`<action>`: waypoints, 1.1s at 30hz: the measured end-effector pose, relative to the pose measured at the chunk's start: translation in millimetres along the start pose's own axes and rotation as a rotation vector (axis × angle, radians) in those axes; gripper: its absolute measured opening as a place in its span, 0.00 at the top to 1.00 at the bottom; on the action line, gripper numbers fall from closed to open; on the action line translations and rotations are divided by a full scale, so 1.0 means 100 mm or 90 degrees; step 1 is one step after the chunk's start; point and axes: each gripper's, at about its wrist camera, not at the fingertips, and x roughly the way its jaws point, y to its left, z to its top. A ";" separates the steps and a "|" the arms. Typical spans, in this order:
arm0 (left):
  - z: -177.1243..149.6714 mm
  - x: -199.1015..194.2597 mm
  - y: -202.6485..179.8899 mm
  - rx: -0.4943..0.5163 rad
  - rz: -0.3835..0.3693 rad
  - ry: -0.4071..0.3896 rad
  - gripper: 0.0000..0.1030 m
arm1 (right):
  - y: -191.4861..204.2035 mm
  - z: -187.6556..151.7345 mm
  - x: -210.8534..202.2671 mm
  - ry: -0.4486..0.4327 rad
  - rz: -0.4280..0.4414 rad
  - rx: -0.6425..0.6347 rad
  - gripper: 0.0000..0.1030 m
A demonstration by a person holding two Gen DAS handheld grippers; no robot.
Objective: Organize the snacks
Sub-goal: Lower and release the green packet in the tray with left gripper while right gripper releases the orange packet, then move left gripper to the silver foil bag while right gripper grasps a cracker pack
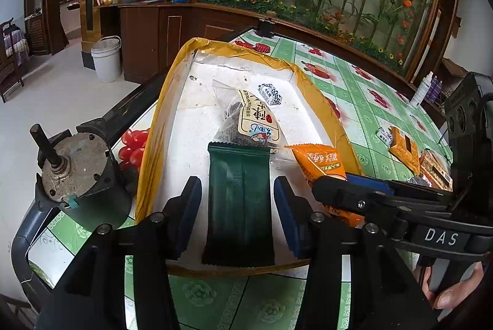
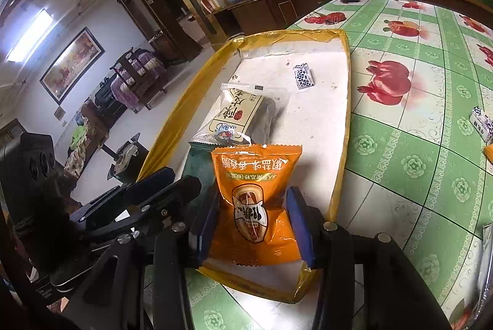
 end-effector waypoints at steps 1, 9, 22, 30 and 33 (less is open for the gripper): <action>0.00 0.00 0.01 -0.002 -0.001 -0.002 0.52 | 0.00 0.00 0.00 -0.001 0.001 0.001 0.54; 0.00 -0.02 0.01 -0.008 -0.009 -0.008 0.46 | -0.01 0.02 -0.08 -0.018 0.012 0.007 0.53; -0.02 -0.09 0.03 -0.020 -0.029 -0.030 0.46 | -0.23 -0.02 -0.47 -0.061 0.030 0.056 0.53; -0.06 -0.17 -0.03 -0.012 -0.015 -0.059 0.46 | -0.65 -0.19 -0.83 -0.089 0.022 0.116 0.53; -0.10 -0.23 -0.11 -0.012 -0.020 -0.065 0.46 | -0.80 -0.28 -0.97 -0.100 0.008 0.129 0.53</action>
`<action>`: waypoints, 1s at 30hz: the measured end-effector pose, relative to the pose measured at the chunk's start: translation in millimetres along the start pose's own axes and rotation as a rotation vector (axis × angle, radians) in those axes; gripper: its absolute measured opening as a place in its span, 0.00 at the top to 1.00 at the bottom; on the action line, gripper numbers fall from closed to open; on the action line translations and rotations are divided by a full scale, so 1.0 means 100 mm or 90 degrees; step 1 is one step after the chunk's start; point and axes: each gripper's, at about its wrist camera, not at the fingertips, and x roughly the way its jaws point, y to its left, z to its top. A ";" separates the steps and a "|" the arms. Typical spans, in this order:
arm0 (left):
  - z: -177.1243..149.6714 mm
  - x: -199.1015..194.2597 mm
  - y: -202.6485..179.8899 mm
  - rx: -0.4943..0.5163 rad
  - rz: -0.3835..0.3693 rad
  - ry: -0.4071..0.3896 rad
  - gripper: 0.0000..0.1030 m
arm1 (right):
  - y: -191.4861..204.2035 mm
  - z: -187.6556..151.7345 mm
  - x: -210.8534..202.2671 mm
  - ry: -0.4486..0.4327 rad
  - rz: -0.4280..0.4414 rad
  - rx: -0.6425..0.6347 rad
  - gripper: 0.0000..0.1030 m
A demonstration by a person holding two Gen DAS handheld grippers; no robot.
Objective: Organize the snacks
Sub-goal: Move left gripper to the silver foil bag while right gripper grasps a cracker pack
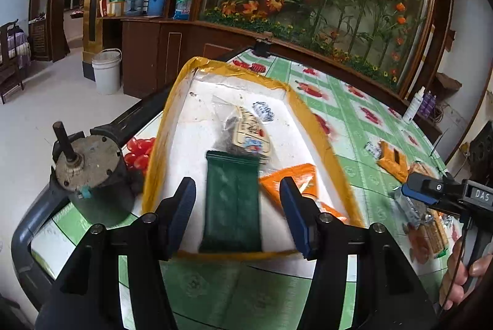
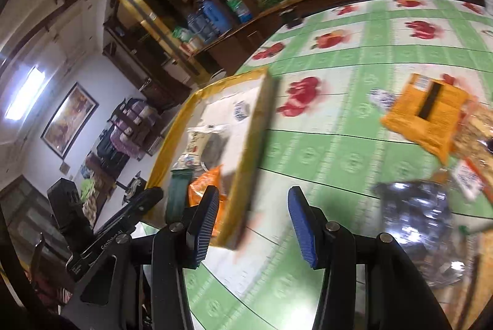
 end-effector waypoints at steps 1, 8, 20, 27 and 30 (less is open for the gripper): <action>-0.01 -0.02 -0.05 0.002 -0.014 0.004 0.46 | -0.04 -0.01 -0.04 -0.002 -0.003 0.001 0.53; 0.02 -0.19 -0.67 0.084 -0.096 0.028 0.37 | -0.48 -0.13 -0.55 -0.040 -0.030 0.033 0.52; -0.09 0.03 -1.62 0.141 -0.222 0.165 0.31 | -1.07 -0.55 -1.19 -0.012 -0.144 0.087 0.37; -0.16 0.05 -1.78 0.166 -0.206 0.178 0.31 | -1.08 -0.55 -1.03 0.021 -0.165 0.065 0.35; -0.17 0.10 -1.80 0.162 -0.200 0.190 0.31 | -0.99 -0.49 -0.92 0.034 -0.201 0.028 0.35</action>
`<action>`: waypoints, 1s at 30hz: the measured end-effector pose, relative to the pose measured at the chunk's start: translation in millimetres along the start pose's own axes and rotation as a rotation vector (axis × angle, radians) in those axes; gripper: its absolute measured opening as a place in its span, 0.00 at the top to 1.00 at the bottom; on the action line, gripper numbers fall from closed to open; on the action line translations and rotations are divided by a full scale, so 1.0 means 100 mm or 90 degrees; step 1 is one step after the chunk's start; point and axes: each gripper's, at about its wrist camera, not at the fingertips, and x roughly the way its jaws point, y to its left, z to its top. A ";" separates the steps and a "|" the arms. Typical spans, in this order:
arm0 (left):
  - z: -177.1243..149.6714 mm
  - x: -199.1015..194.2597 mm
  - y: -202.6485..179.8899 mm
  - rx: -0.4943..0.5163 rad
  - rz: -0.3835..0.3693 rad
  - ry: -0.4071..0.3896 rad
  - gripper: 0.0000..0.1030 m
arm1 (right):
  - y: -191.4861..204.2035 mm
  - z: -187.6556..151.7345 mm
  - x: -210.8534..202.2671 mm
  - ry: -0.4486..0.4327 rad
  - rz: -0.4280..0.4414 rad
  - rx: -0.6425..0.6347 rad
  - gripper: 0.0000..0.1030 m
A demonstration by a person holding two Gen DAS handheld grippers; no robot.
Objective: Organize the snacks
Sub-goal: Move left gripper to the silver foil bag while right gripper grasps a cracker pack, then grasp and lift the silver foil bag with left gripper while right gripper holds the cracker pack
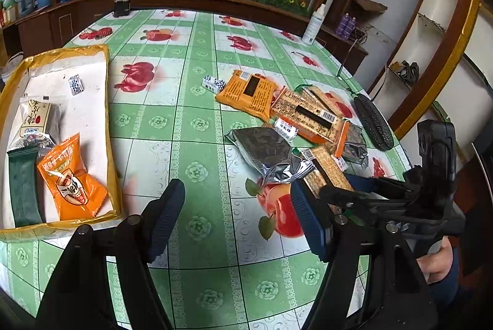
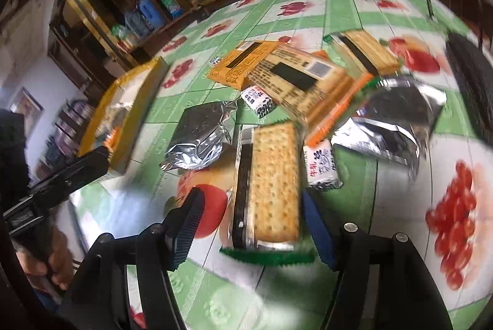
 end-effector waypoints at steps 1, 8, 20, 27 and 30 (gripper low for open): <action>0.01 0.02 0.00 -0.002 0.001 0.006 0.31 | 0.04 0.00 0.02 0.000 -0.020 -0.019 0.35; 0.17 0.27 -0.15 -0.006 -0.011 0.055 0.32 | 0.02 0.00 0.05 -0.028 -0.101 -0.051 0.54; 0.35 0.98 -0.53 0.001 0.089 0.134 0.30 | -0.25 0.04 -0.07 -0.061 -0.078 0.012 0.54; 0.23 1.03 -0.43 0.040 0.141 0.089 0.44 | -0.24 0.05 -0.07 -0.060 -0.064 0.014 0.54; 0.17 0.92 -0.33 0.054 0.129 0.075 0.45 | -0.23 0.05 -0.06 -0.058 -0.052 0.012 0.54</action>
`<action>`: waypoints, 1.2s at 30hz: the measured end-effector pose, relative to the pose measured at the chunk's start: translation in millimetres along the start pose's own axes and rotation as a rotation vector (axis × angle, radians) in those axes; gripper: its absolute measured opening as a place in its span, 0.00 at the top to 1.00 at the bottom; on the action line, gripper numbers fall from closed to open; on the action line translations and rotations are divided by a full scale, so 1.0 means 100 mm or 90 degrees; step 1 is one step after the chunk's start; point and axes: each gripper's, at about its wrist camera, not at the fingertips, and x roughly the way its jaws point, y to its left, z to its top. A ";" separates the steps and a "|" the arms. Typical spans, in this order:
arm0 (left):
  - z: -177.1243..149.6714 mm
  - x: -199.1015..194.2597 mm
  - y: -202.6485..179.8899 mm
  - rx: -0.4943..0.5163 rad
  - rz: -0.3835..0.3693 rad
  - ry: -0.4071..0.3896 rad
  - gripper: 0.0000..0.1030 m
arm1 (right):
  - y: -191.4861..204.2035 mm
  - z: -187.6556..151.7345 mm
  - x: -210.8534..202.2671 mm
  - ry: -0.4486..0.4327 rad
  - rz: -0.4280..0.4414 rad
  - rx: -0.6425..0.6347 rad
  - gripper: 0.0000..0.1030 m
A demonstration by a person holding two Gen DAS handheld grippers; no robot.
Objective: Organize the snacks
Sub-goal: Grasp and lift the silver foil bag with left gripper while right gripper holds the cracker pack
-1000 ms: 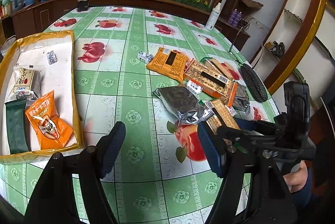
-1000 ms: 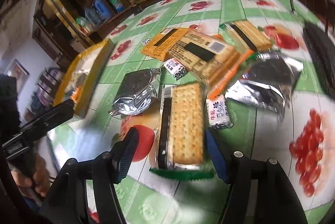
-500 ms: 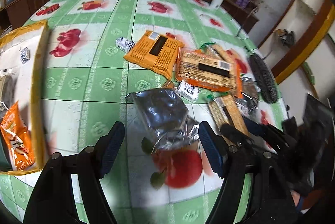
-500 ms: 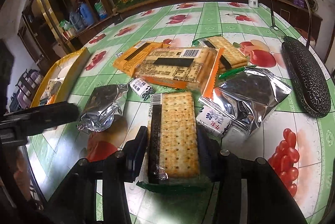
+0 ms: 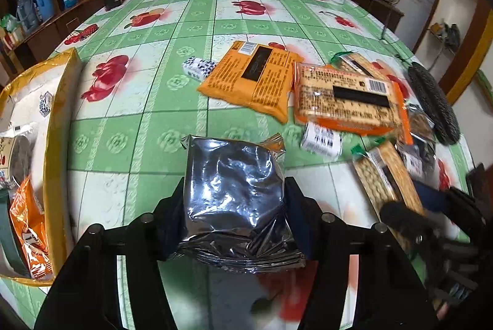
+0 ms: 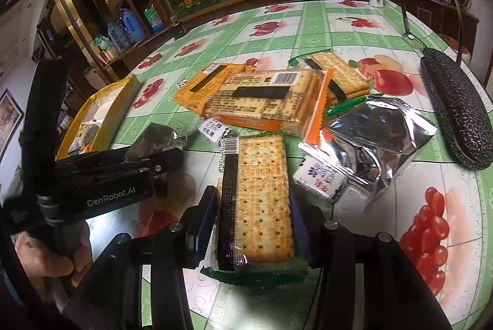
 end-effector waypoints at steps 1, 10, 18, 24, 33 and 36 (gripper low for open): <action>-0.03 -0.03 0.04 -0.001 -0.007 -0.003 0.45 | 0.01 0.00 0.00 0.002 0.011 0.000 0.54; -0.28 -0.28 0.28 -0.047 -0.073 -0.037 0.45 | 0.13 -0.01 0.01 0.003 0.051 -0.026 0.54; -0.30 -0.36 0.24 -0.044 -0.084 -0.057 0.45 | 0.32 -0.03 -0.06 -0.023 0.069 -0.080 0.54; -0.31 -0.45 0.23 -0.037 -0.070 -0.090 0.45 | 0.30 -0.02 -0.03 -0.017 0.074 -0.073 0.54; -0.31 -0.62 0.22 -0.022 -0.014 -0.159 0.45 | 0.34 -0.03 -0.08 -0.034 0.082 -0.089 0.54; -0.31 -0.65 0.21 -0.013 0.007 -0.176 0.45 | 0.36 -0.04 -0.10 -0.039 0.085 -0.094 0.54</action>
